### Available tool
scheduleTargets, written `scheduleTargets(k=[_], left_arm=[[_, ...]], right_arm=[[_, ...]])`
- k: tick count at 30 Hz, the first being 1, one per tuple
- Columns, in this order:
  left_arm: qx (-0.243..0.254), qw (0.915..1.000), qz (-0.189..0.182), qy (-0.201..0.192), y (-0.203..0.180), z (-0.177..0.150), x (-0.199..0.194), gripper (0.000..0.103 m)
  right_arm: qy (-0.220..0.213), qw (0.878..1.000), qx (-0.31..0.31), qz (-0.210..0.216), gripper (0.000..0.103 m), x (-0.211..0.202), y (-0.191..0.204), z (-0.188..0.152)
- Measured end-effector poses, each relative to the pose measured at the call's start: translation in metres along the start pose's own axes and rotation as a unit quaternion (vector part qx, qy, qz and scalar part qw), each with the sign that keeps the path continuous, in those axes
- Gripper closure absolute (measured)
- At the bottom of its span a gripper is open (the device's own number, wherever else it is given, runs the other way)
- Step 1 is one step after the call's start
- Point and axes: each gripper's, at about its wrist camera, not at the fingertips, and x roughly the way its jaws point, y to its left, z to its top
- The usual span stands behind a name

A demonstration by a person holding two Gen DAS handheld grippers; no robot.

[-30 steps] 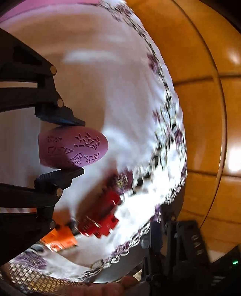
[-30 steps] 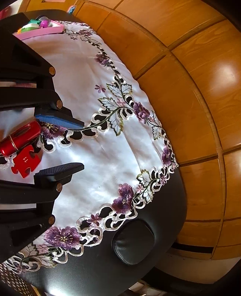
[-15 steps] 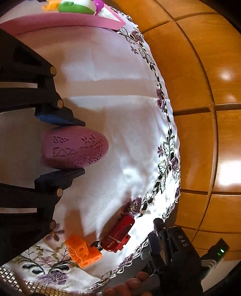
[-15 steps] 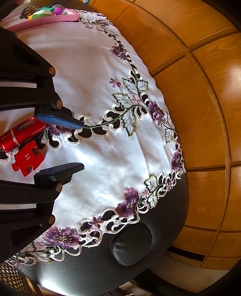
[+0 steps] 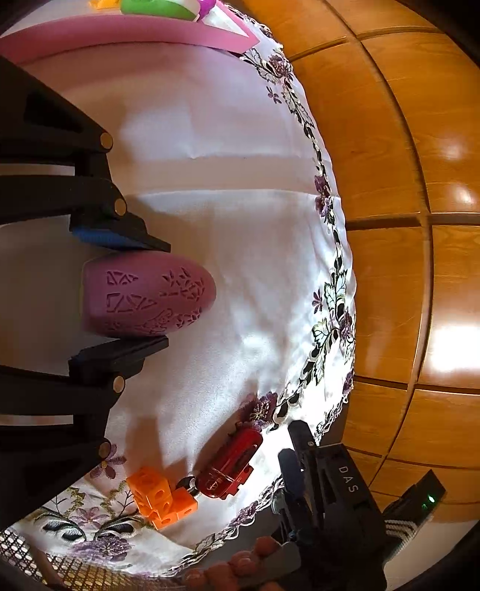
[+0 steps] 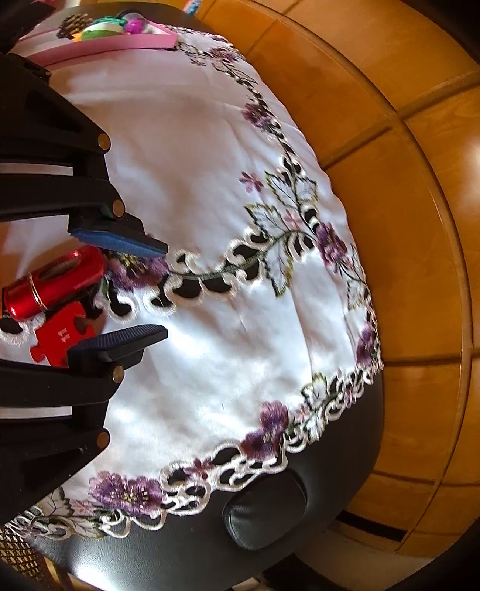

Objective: Organize rigid objects
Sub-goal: 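Lift the pink egg with the left gripper while the right gripper grasps the red tube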

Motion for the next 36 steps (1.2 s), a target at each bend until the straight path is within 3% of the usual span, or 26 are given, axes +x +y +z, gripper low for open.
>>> scheduleTargets(k=[2, 7, 16, 18, 20, 23, 27, 29, 31, 36], left_arm=[[0.000, 1.0000, 0.000, 0.000, 0.000, 0.000, 0.000, 0.059], [-0.008, 0.9999, -0.010, 0.000, 0.003, 0.001, 0.000, 0.059], [-0.015, 0.9997, -0.018, -0.001, 0.004, 0.000, -0.001, 0.059], [-0.016, 0.9997, -0.018, -0.001, 0.004, 0.000, -0.001, 0.059], [-0.017, 0.9997, -0.019, -0.001, 0.005, 0.000, -0.001, 0.059], [-0.017, 0.9997, -0.020, -0.002, 0.005, -0.001, -0.001, 0.059], [-0.017, 0.9997, -0.020, -0.002, 0.005, -0.001, 0.000, 0.059], [-0.016, 0.9997, -0.019, -0.001, 0.004, -0.001, 0.000, 0.059], [-0.016, 0.9997, -0.019, -0.001, 0.004, -0.001, 0.000, 0.059], [-0.014, 0.9998, -0.017, -0.001, 0.004, 0.000, 0.000, 0.059]], right_arm=[[0.040, 0.998, -0.001, 0.050, 0.066, 0.009, 0.004, -0.003], [0.083, 0.993, -0.045, 0.069, 0.066, 0.010, 0.020, -0.009], [0.149, 0.979, -0.142, 0.005, 0.065, 0.022, 0.032, -0.028], [0.139, 0.974, -0.177, -0.014, 0.068, 0.022, 0.037, -0.038], [0.126, 0.969, -0.210, -0.041, 0.078, 0.019, 0.048, -0.044], [0.098, 0.964, -0.238, -0.062, 0.078, 0.017, 0.065, -0.047], [0.061, 0.973, -0.222, -0.024, 0.078, 0.019, 0.083, -0.037], [0.081, 0.972, -0.219, -0.005, 0.078, 0.038, 0.089, -0.039], [0.054, 0.971, -0.233, -0.005, 0.077, 0.042, 0.094, -0.041], [0.049, 0.969, -0.241, 0.006, 0.077, 0.044, 0.093, -0.043]])
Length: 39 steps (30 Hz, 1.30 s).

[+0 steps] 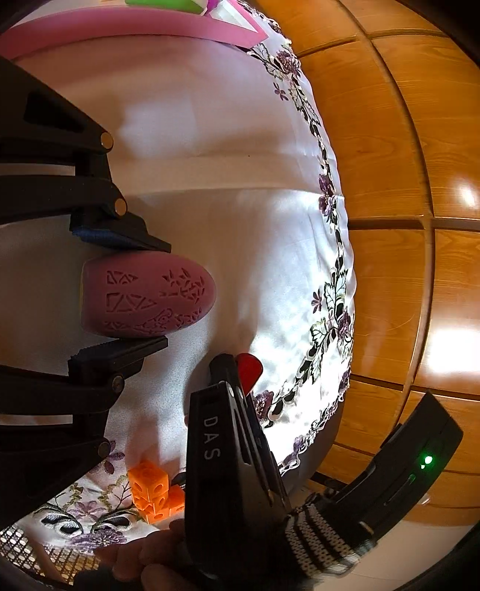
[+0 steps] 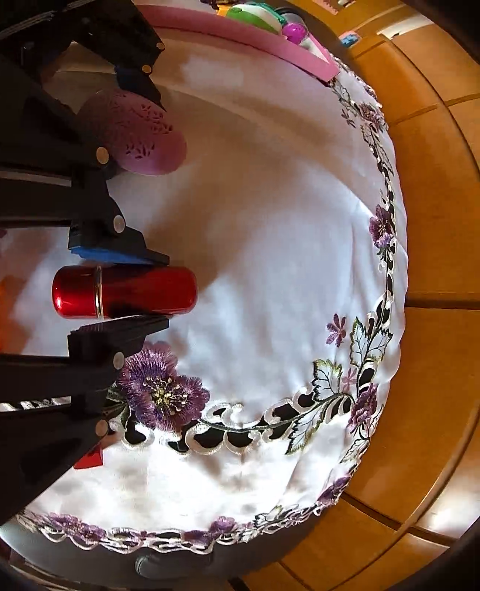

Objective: Organize rigid objects
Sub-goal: 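Lift the pink egg with the left gripper while the right gripper grasps the red tube, then carry the pink egg into the tray and open the left gripper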

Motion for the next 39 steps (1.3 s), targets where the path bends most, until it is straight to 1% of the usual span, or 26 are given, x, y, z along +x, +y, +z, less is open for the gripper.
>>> scheduleTargets(k=[2, 3, 4, 13, 19, 23, 27, 34, 39], left_arm=[[0.000, 1.0000, 0.000, 0.000, 0.000, 0.000, 0.000, 0.059], [0.001, 1.0000, 0.001, 0.000, 0.000, 0.000, 0.000, 0.059], [0.001, 1.0000, 0.001, 0.000, 0.000, 0.000, 0.000, 0.059], [-0.003, 1.0000, -0.004, 0.003, 0.001, 0.000, -0.001, 0.061], [0.006, 1.0000, 0.007, 0.003, -0.001, 0.000, -0.001, 0.060], [0.000, 1.0000, 0.000, 0.003, 0.001, 0.000, -0.001, 0.060], [0.001, 1.0000, 0.003, 0.005, -0.001, 0.001, -0.002, 0.061], [-0.032, 0.9995, 0.008, 0.006, 0.010, 0.001, -0.017, 0.061], [-0.040, 0.9990, 0.012, -0.015, 0.012, 0.005, -0.043, 0.061]], right_arm=[[-0.005, 1.000, -0.005, -0.003, 0.077, 0.001, 0.003, 0.000], [-0.009, 1.000, -0.012, -0.006, 0.076, -0.007, 0.004, -0.009], [-0.014, 1.000, -0.021, -0.012, 0.076, -0.007, 0.006, -0.010], [-0.024, 0.997, -0.062, -0.041, 0.079, -0.007, 0.019, -0.007], [-0.029, 0.995, -0.077, -0.048, 0.079, -0.007, 0.021, -0.008], [-0.029, 0.995, -0.079, -0.050, 0.079, -0.007, 0.022, -0.007], [-0.030, 0.995, -0.084, -0.054, 0.079, -0.006, 0.023, -0.007], [-0.033, 0.994, -0.086, -0.051, 0.079, -0.006, 0.023, -0.007], [-0.036, 0.993, -0.093, -0.057, 0.079, -0.006, 0.025, -0.008]])
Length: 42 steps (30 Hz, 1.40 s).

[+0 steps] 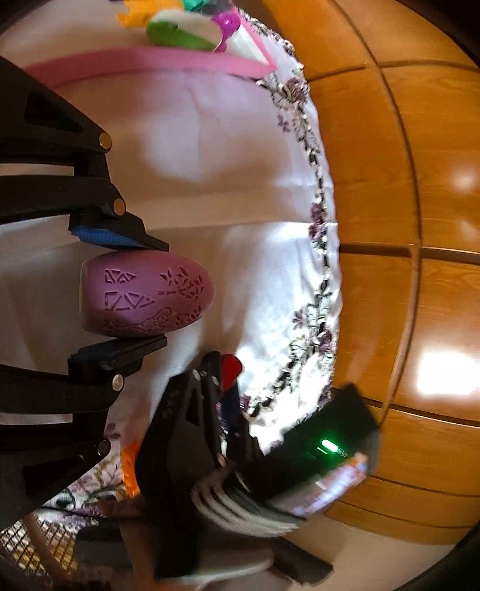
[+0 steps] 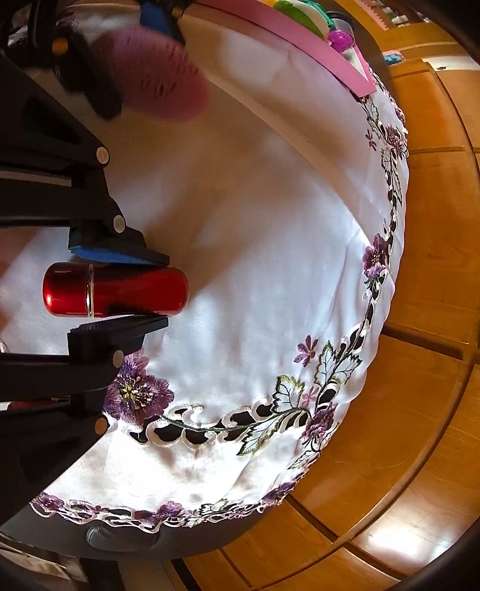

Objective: Organize rigid objects
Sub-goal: 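Carry the pink egg into the tray and open the left gripper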

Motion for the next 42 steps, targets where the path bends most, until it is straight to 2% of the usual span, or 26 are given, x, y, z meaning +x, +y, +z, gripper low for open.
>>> scheduleTargets(k=[10, 15, 29, 35, 42], left_arm=[[-0.038, 0.9985, 0.020, -0.032, 0.026, 0.013, -0.050, 0.061], [-0.061, 0.9959, 0.047, -0.047, 0.047, 0.014, -0.071, 0.061], [-0.121, 0.9870, 0.085, -0.062, 0.105, 0.003, -0.104, 0.061], [-0.158, 0.9803, 0.098, -0.067, 0.141, -0.008, -0.127, 0.061], [-0.221, 0.9669, 0.114, -0.059, 0.196, -0.039, -0.150, 0.061]], right_arm=[[-0.005, 1.000, -0.011, -0.010, 0.079, -0.001, 0.004, -0.001], [-0.008, 1.000, -0.019, -0.016, 0.079, -0.001, 0.006, -0.002], [-0.014, 0.999, -0.030, -0.024, 0.079, -0.002, 0.009, -0.003], [-0.016, 0.999, -0.037, -0.030, 0.079, -0.002, 0.011, -0.003], [-0.017, 0.998, -0.046, -0.035, 0.079, -0.002, 0.012, -0.003]])
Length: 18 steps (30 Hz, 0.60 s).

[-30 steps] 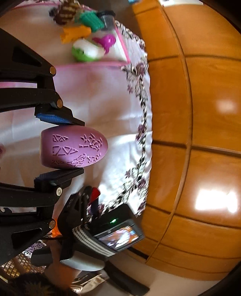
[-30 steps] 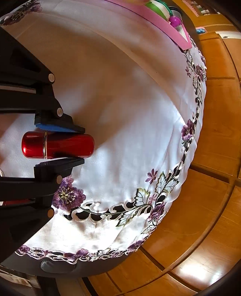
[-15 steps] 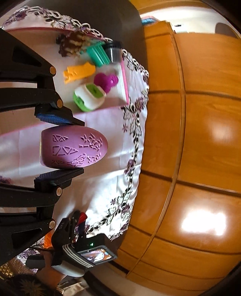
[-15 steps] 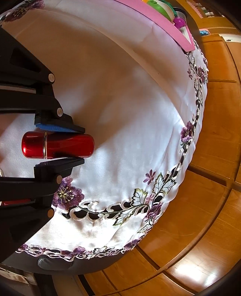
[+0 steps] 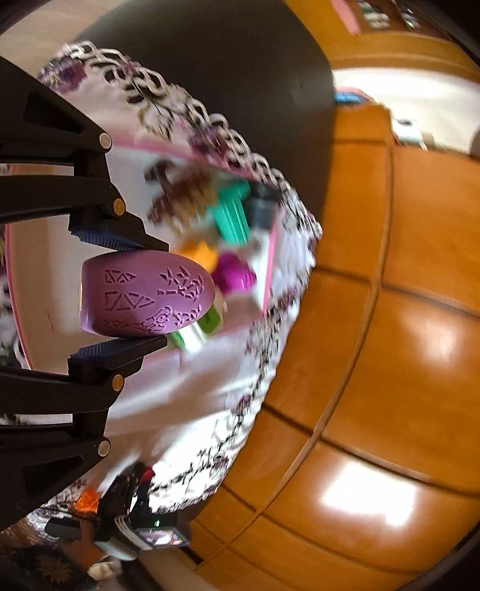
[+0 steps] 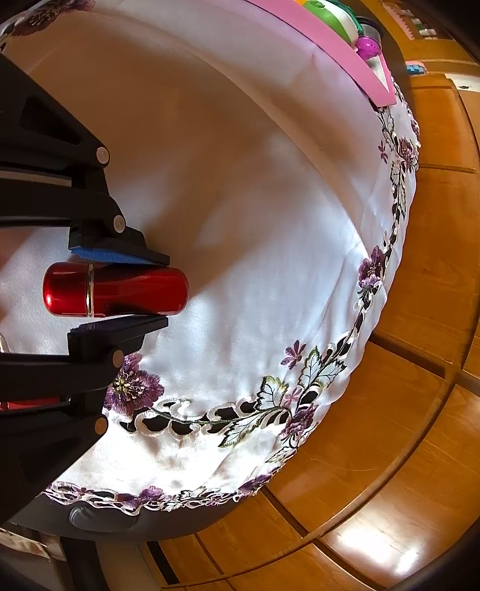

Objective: Organize rigid objects
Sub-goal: 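Carry the pink egg into the tray and open the left gripper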

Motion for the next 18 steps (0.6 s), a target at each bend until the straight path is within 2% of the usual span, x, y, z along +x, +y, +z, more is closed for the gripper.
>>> scheduleTargets(k=[5, 10, 14, 16, 18], left_arm=[[-0.035, 0.9992, 0.013, 0.017, 0.032, -0.011, 0.005, 0.061], [-0.028, 0.9991, 0.022, 0.024, 0.040, -0.018, 0.007, 0.061], [-0.024, 0.9982, 0.036, 0.042, 0.045, -0.016, 0.023, 0.061], [-0.022, 0.9972, 0.052, 0.050, 0.048, -0.018, 0.030, 0.064], [-0.022, 0.9971, 0.051, 0.052, 0.050, -0.018, 0.034, 0.063]], right_arm=[[-0.001, 1.000, -0.005, -0.003, 0.079, 0.000, 0.000, 0.000], [-0.002, 1.000, -0.008, -0.006, 0.079, -0.001, 0.001, -0.001], [-0.003, 1.000, -0.011, -0.009, 0.079, -0.001, 0.002, -0.001], [-0.003, 1.000, -0.011, -0.009, 0.079, -0.001, 0.002, -0.001], [-0.003, 1.000, -0.011, -0.009, 0.079, -0.001, 0.002, -0.001]])
